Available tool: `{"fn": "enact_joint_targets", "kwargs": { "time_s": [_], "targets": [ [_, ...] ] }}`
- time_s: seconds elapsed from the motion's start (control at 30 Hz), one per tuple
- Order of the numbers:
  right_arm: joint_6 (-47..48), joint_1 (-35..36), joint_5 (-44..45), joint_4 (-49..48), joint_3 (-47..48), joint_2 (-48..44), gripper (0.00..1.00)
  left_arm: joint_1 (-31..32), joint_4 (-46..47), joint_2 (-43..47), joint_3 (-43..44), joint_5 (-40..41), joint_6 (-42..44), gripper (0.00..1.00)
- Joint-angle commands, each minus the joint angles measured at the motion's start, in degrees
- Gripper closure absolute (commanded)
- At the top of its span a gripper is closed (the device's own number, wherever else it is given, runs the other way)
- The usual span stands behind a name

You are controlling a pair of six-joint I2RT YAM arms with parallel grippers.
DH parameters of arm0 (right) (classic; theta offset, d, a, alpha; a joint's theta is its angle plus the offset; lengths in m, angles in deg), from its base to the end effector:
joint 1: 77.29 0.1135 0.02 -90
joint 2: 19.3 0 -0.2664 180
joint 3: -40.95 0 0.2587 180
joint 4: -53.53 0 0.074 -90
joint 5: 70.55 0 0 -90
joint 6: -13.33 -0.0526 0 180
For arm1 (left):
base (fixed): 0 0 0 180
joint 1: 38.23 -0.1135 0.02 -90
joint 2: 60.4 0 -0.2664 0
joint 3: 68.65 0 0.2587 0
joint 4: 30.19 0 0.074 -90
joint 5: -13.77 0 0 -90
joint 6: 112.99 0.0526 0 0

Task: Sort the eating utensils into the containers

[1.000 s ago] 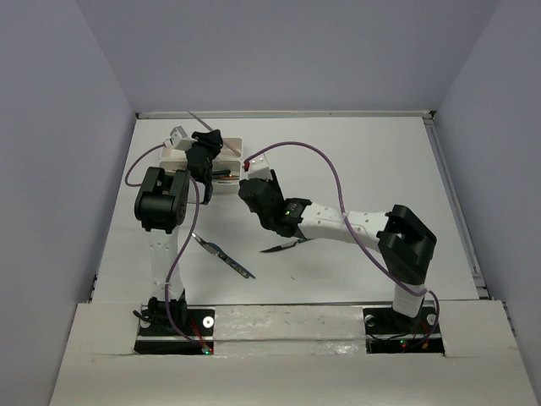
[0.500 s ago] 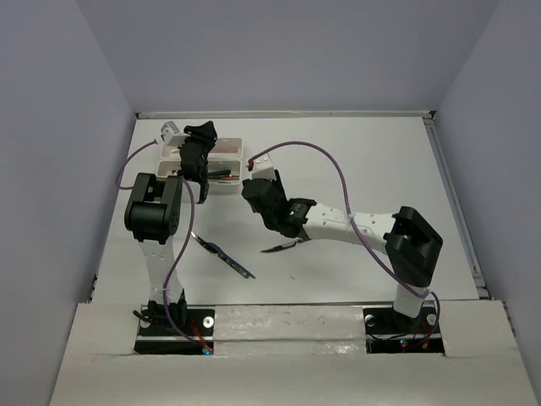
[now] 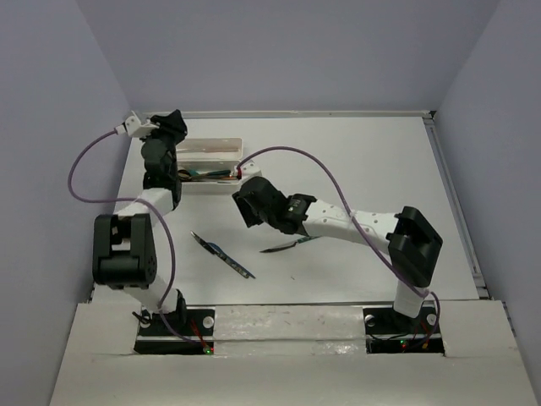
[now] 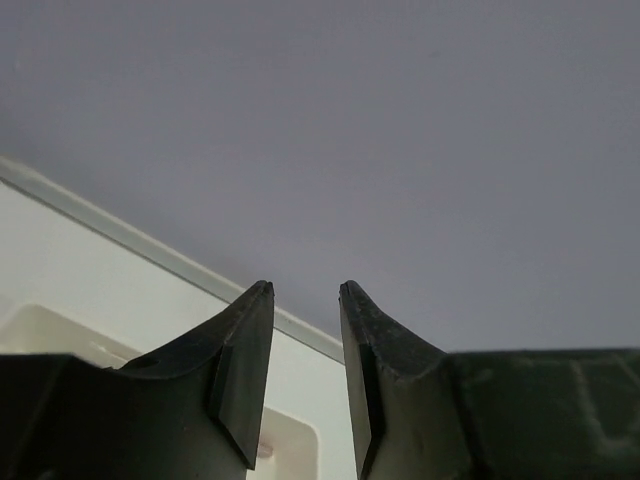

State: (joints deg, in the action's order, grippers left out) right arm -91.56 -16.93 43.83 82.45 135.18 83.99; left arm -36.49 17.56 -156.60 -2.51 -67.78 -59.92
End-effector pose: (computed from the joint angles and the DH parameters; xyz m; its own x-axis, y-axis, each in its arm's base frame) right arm 0.2329 0.3654 0.2570 -0.4562 -0.3285 -0.8270 -0.5314 0.8461 -0.0429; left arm 0.3928 -0.0042 0.2871 0.3088 -0.6040 -0.7347 0.0946 0.7882 -0.6081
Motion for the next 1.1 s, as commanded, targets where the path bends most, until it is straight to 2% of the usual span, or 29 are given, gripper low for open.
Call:
{"fn": "enact_joint_targets", "kwargs": {
  "time_s": [0.0,0.1,0.2,0.27,0.3,0.4,0.57,0.7,1.07],
  "targets": [
    [-0.66,1.95,-13.64,4.09,2.85,3.84,0.47,-3.4,2.65,14.36,-6.65,-4.75,14.3,0.56],
    [-0.92,4.76,-15.5,5.58,5.4,6.66,0.48,-3.58,-1.56,23.32,-8.52,-10.79,21.0,0.54],
    [-1.27,6.53,-15.68,6.29,7.68,10.78,0.48,-3.85,-10.24,32.55,-11.24,-20.28,28.46,0.52],
    [-1.8,7.05,-16.29,6.47,8.22,11.76,0.48,-3.93,-14.82,38.44,-11.25,-21.36,31.11,0.51],
    [-2.06,7.05,-16.9,6.38,8.3,12.2,0.48,-4.02,-21.46,39.68,-9.77,-21.63,32.69,0.49],
    [-2.51,7.58,-17.79,6.38,8.3,13.25,0.5,-5.42,-33.08,42.84,-7.21,-21.63,39.9,0.44],
    [-1.89,11.09,-14.81,6.47,8.83,14.4,0.52,-7.27,-42.78,48.82,-9.13,-21.28,47.11,0.35],
    [-2.51,13.2,-12.43,6.38,8.74,14.4,0.52,-8.24,-44.9,50.41,-10.71,-21.28,48.88,0.32],
    [-4.09,13.21,-9.53,8.75,11.03,18.35,0.52,-8.77,-45.08,50.76,-11.6,-22.77,48.62,0.3]
  ]
}}
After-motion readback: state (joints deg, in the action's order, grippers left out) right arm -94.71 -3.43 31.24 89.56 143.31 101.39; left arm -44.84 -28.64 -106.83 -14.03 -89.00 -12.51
